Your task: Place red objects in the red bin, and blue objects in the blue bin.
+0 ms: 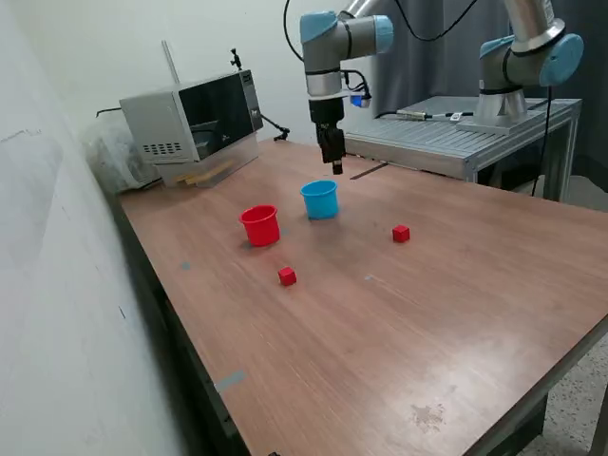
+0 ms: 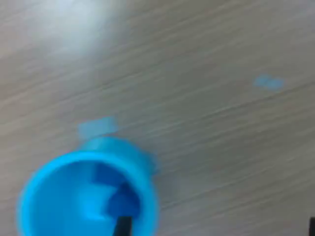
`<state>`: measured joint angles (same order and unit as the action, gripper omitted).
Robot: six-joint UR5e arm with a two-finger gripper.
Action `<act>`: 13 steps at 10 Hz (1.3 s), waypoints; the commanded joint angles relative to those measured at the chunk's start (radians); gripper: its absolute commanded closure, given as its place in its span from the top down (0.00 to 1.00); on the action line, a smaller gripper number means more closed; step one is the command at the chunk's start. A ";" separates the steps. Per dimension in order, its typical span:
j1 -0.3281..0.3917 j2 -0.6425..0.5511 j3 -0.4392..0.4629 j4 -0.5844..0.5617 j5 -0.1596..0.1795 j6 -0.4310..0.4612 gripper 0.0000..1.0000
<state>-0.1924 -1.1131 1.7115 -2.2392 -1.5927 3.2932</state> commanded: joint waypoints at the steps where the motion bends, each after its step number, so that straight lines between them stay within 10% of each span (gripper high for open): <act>1: 0.158 -0.039 0.039 0.000 0.005 -0.050 1.00; 13: 0.217 0.147 0.053 -0.152 0.022 -0.069 1.00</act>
<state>0.0200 -0.9731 1.7636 -2.3872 -1.5816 3.2242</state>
